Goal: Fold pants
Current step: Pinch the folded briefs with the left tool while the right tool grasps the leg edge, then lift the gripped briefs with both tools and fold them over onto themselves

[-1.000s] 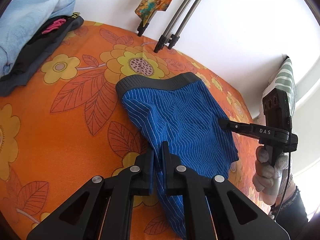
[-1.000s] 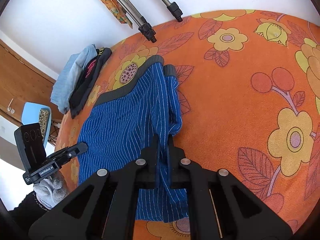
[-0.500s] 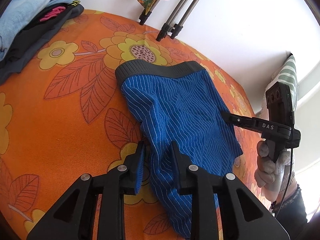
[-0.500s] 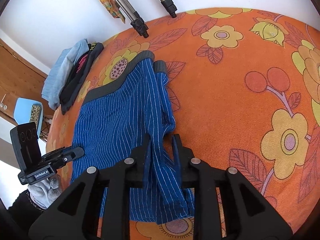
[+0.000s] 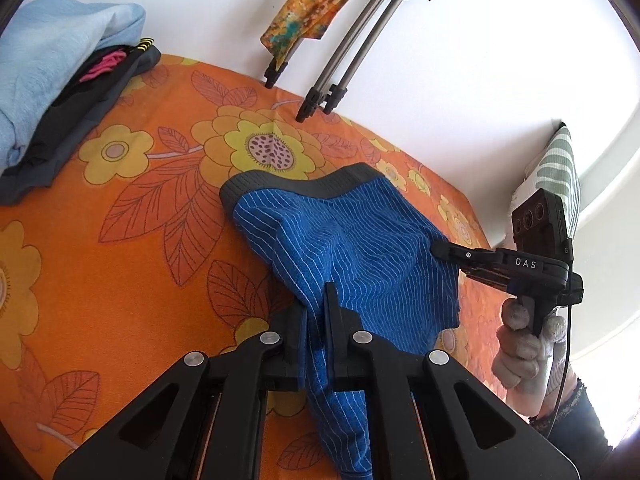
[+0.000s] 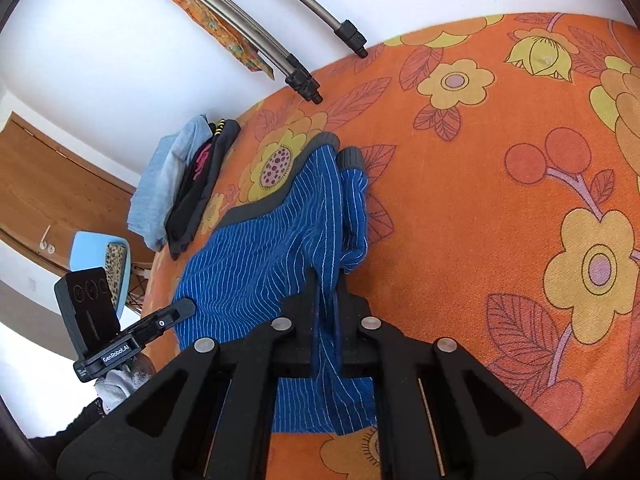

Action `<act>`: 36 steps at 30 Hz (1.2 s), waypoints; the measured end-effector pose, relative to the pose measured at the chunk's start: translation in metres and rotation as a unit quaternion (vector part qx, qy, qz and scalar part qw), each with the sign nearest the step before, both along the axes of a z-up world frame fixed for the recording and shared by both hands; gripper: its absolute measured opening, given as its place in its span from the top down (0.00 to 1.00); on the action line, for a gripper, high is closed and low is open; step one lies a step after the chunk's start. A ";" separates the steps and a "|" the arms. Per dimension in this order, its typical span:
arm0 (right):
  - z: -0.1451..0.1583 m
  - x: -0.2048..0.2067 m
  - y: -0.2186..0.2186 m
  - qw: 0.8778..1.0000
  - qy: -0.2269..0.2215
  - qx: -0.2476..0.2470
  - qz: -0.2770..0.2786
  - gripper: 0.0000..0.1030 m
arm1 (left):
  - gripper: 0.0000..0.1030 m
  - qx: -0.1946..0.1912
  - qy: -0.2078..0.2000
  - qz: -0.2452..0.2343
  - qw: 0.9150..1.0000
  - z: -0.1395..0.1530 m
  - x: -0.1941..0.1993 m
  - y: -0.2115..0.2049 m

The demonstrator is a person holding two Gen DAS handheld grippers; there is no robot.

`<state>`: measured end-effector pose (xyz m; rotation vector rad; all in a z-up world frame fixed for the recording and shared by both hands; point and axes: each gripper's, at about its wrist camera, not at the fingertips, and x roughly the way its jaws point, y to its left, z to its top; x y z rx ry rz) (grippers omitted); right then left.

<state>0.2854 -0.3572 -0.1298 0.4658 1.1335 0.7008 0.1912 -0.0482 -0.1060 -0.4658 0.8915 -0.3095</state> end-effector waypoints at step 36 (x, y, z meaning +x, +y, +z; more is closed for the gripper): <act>0.109 -0.235 0.017 0.990 -0.095 0.049 -0.095 0.95 | 0.95 -0.081 -0.061 -0.041 0.994 0.073 -0.150 0.057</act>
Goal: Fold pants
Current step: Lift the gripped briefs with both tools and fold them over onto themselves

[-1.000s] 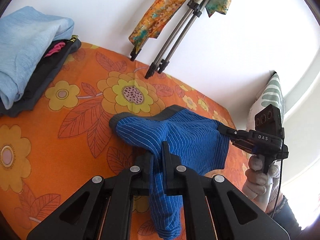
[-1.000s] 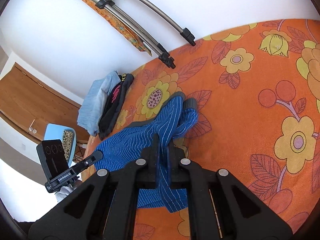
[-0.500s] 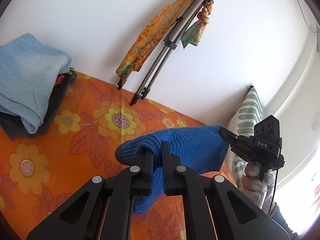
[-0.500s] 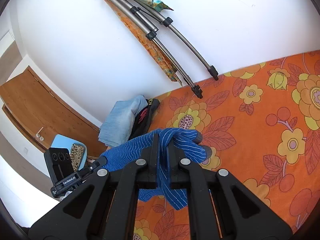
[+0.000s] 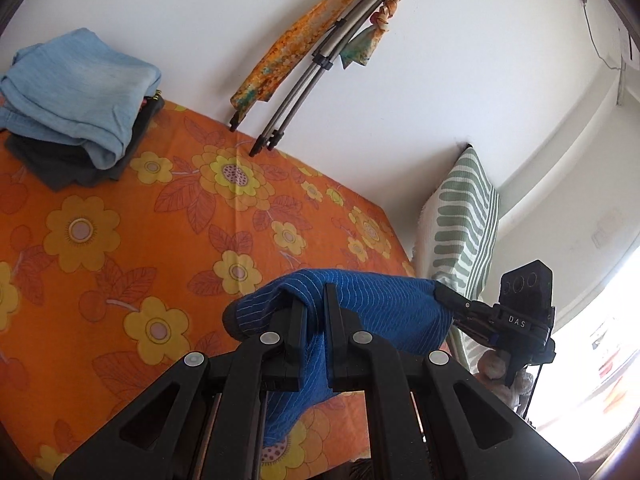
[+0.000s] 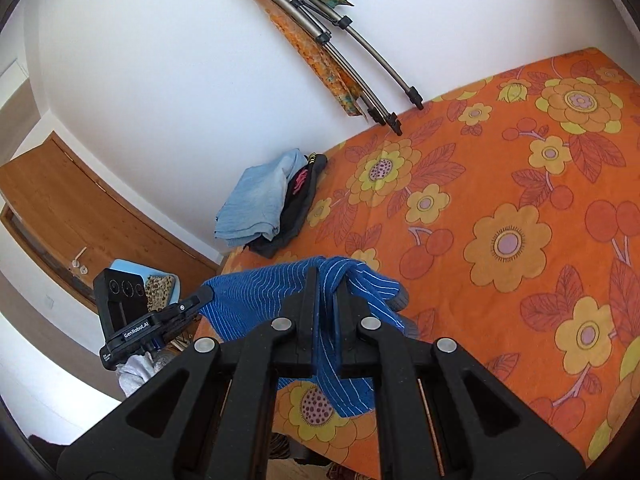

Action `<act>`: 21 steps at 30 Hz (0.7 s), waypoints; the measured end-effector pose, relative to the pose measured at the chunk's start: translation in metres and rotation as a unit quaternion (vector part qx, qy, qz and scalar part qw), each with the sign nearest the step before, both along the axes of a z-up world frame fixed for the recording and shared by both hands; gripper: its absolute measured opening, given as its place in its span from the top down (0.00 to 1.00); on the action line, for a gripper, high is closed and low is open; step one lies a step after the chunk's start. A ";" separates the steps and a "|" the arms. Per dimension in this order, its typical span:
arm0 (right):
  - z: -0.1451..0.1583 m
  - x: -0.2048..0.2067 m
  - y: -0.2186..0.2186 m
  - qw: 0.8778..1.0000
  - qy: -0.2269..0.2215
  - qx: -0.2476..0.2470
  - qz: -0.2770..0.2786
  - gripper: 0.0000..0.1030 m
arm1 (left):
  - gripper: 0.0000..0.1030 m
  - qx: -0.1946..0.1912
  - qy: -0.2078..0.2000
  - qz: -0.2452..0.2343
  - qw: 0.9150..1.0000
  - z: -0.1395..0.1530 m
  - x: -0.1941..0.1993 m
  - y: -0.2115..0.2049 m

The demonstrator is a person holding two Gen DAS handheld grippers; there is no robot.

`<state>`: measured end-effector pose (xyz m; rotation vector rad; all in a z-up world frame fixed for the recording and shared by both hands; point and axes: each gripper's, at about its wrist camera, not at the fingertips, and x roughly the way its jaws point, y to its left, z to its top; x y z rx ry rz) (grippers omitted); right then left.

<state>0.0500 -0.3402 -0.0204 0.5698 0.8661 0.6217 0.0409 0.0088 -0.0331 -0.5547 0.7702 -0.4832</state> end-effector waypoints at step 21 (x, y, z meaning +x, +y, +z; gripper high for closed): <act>-0.098 0.146 0.022 0.992 0.120 -0.039 -0.012 0.95 | 0.95 0.064 0.087 0.057 0.993 -0.071 0.115 0.004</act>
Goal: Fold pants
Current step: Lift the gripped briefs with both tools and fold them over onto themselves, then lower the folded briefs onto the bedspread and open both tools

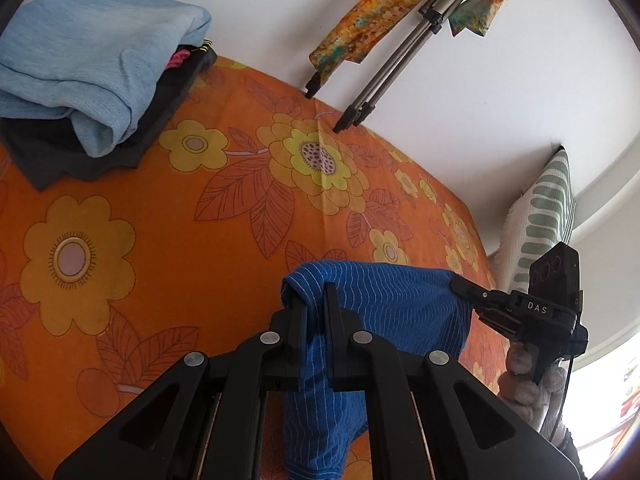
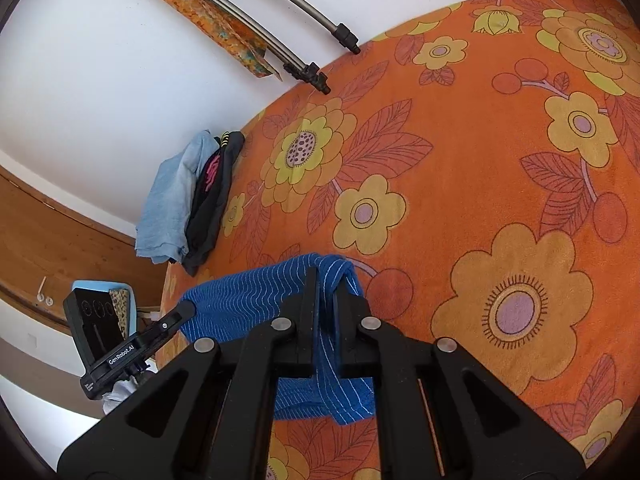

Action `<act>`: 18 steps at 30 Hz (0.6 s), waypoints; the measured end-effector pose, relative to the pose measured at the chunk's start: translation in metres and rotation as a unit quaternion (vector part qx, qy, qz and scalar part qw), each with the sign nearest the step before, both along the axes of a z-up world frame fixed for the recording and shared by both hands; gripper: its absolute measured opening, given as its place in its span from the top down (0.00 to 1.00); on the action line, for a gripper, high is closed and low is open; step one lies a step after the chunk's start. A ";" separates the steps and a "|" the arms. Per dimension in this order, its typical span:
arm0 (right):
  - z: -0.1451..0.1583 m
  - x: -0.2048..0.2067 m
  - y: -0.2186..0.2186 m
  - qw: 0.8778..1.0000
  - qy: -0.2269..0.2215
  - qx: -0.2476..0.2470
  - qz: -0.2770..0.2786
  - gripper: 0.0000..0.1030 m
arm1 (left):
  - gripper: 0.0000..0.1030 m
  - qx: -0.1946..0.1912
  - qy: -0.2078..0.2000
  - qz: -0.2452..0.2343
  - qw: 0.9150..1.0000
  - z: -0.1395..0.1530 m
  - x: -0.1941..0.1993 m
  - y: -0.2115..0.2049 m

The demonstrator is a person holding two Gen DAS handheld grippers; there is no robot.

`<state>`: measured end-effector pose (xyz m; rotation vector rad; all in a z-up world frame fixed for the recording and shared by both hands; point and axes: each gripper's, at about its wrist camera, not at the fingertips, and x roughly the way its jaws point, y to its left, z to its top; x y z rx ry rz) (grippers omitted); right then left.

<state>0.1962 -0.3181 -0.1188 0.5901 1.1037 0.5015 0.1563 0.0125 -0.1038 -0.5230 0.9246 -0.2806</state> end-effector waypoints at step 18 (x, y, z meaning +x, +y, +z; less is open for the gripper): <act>-0.005 0.058 0.033 0.998 -0.005 -0.066 0.011 0.65 | 0.90 0.027 0.032 0.032 0.999 -0.019 0.067 0.027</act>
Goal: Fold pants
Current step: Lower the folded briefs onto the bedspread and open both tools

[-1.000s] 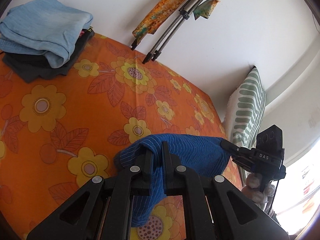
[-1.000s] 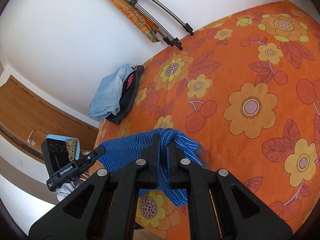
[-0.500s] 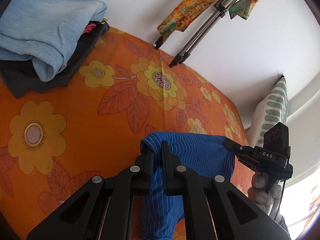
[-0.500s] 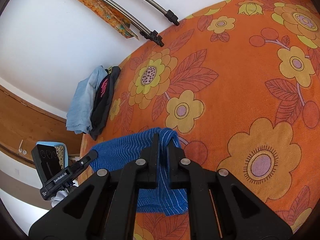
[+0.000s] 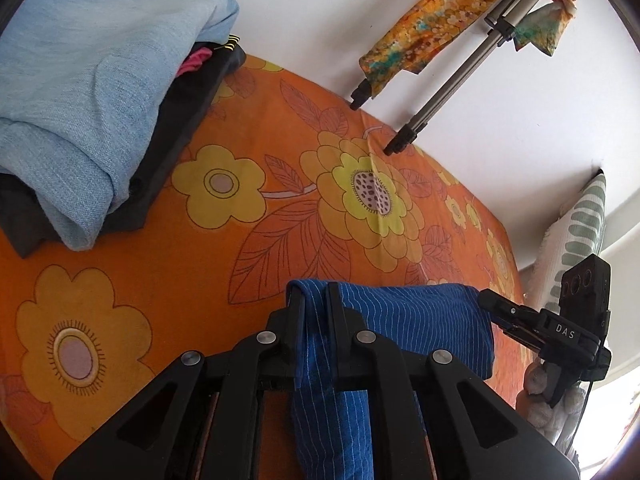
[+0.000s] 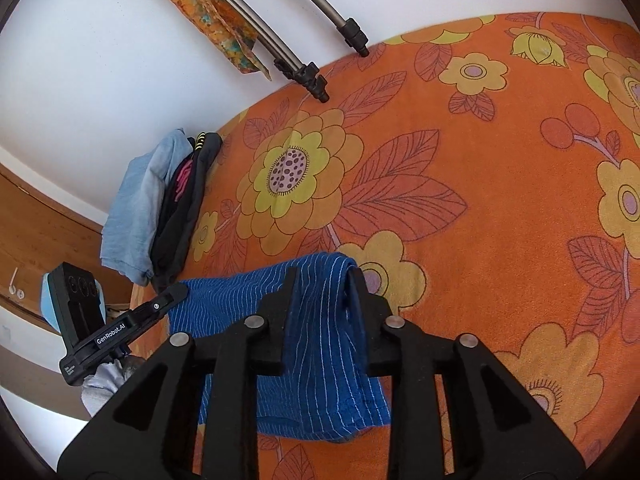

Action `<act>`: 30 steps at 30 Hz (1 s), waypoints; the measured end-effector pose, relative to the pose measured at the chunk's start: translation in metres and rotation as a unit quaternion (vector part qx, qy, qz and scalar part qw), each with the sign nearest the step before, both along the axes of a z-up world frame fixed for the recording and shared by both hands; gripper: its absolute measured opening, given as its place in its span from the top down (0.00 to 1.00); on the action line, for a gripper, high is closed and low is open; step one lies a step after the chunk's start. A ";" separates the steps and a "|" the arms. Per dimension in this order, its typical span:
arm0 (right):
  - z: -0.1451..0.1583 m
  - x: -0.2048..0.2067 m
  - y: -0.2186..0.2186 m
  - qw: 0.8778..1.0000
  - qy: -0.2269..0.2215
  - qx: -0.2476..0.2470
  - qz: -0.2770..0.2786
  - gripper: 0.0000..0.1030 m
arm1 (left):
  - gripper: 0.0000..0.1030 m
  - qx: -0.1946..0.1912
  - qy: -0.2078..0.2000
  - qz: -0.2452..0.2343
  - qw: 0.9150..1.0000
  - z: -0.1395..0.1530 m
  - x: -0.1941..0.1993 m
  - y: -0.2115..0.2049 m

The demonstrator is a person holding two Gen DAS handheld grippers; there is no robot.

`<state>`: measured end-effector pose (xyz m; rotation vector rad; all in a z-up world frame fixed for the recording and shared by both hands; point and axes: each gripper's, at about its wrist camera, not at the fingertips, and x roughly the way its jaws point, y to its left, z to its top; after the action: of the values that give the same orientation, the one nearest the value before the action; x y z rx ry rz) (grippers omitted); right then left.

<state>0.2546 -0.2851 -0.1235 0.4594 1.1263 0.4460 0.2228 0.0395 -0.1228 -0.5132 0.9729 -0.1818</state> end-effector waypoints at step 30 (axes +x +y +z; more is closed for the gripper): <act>-0.013 -0.038 0.024 0.989 -0.021 -0.103 0.101 0.66 | 0.84 0.071 0.009 -0.055 0.996 -0.015 -0.033 -0.015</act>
<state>0.2163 -0.2608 -0.1365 0.1547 1.1694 0.5078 0.1903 0.0240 -0.1373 -0.3322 1.0249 -0.2061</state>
